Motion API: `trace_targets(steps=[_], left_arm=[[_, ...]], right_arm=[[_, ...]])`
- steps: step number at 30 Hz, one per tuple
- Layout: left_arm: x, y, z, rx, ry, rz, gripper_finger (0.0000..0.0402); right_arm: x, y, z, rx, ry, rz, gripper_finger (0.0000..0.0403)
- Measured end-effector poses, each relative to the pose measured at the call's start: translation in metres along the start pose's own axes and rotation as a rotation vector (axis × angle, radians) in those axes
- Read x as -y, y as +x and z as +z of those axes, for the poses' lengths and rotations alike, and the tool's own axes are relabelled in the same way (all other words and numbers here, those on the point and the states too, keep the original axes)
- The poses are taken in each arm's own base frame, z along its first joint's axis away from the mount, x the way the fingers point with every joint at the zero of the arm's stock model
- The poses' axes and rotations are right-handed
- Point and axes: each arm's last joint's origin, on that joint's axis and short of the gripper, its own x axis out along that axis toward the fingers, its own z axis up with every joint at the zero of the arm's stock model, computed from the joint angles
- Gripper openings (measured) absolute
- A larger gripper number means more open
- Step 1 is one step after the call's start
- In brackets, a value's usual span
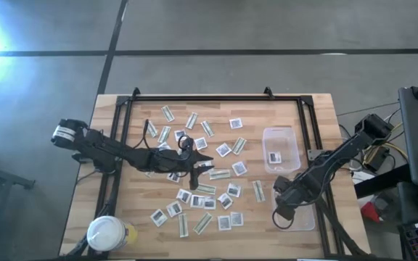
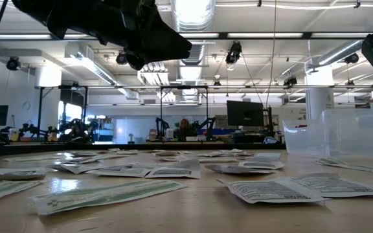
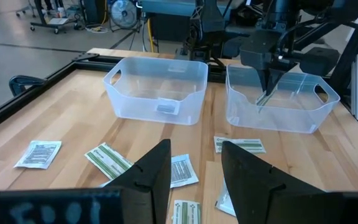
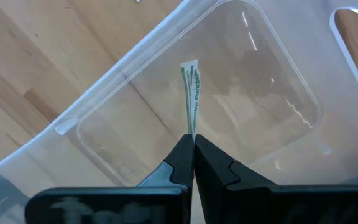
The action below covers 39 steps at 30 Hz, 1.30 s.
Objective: Pick & Place First Aid Supplies
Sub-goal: Put the bandage pack into the bottom bin, then put the towelette pack into the top bin
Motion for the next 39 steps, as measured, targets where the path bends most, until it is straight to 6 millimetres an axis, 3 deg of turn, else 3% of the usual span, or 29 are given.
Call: trace_targets(steps=[10, 21, 27, 33, 39], left_arm=[[0.000, 0.000, 0.000, 0.000, 0.000, 0.000, 0.0135], [-0.007, -0.007, -0.001, -0.088, -0.002, 0.026, 0.0136], [-0.021, -0.024, 0.008, -0.152, -0.073, 0.076, 0.0135], [-0.041, -0.045, 0.017, -0.207, -0.155, 0.156, 0.0135], [-0.062, -0.061, 0.022, -0.241, -0.206, 0.240, 0.0135]], right_arm=[[0.000, 0.000, -0.001, -0.031, 0.023, 0.006, 0.0014], [0.000, -0.001, -0.001, -0.052, -0.028, 0.017, 0.0105], [-0.005, -0.018, -0.002, -0.073, -0.046, 0.098, 0.0127], [-0.012, -0.048, 0.001, 0.148, -0.129, 0.173, 0.0135], [-0.017, -0.081, 0.010, 0.563, -0.267, 0.128, 0.0128]])
